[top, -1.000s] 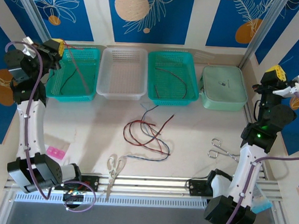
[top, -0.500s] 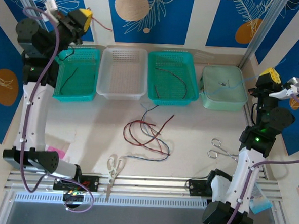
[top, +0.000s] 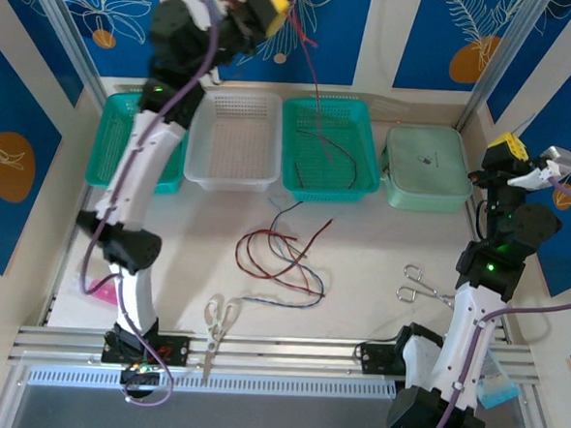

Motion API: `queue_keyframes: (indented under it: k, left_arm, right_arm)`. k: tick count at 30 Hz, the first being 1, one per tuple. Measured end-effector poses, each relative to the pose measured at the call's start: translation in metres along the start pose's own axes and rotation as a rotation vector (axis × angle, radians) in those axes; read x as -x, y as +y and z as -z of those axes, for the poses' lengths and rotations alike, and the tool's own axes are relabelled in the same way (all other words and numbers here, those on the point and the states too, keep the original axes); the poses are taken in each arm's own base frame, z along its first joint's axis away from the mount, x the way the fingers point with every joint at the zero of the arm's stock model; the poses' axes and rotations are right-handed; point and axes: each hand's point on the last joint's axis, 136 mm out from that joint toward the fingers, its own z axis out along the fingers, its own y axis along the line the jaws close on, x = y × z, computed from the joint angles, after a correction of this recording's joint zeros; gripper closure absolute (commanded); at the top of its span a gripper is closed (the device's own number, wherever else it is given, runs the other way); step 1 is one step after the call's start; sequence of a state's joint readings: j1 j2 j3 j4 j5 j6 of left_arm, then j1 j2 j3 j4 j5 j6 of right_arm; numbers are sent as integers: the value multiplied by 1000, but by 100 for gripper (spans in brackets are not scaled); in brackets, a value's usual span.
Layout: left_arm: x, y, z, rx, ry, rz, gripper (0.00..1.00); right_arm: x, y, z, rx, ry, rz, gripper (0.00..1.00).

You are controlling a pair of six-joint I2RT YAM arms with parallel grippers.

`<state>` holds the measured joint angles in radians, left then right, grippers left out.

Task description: Untangle the cables

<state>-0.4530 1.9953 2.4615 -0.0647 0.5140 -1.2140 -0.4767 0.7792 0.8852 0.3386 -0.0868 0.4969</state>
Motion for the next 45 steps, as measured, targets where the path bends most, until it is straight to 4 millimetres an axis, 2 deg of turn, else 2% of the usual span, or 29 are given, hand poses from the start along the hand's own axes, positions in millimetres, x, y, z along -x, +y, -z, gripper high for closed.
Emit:
queue_keyframes:
  k: [2,6,7,10,15,20,24,28,32,34,37,39,41,42,44,45]
  left_arm:
    - [-26,38,-26,33,53,35,100]
    - [-81,135,-64,148,155,130,100]
    - [-94,156,-70,173,176,155,100]
    - [-117,202,-76,242,215,209,100]
    - [-132,233,-68,328,240,186,100]
    - [-150,270,-53,521,263,-10,100]
    - [-177,289,-42,660,324,-183,100]
    - [-202,309,-39,728,382,-268,100]
    - [-223,360,-30,822,441,-281,100]
    - [-239,394,-18,886,484,-265,100]
    - [-263,435,3,967,553,-238,100]
    - [-275,453,13,1003,589,-228,100]
    - [-280,462,17,1017,606,-225,100]
    - [-280,463,17,1017,606,-225,95]
    - [-278,459,15,1012,609,-229,73]
    - [-276,456,13,1005,603,-230,65]
  right_arm:
    - [1,1,1,1,-2,4,100]
    - [2,2,2,2,-2,8,100]
    - [2,3,2,4,0,6,100]
    - [2,6,2,12,2,3,100]
    - [1,12,1,36,7,-9,100]
    - [1,17,1,54,12,-15,100]
    - [3,22,0,68,12,-17,100]
    - [3,26,0,84,15,-26,100]
    - [2,29,0,92,21,-31,100]
    - [2,32,0,100,27,-34,100]
    - [3,38,0,119,30,-37,100]
    - [3,41,0,129,31,-38,100]
    - [4,44,0,141,34,-40,100]
    - [4,45,0,143,34,-40,100]
    - [3,46,-1,147,38,-46,100]
    - [2,46,-1,150,40,-50,100]
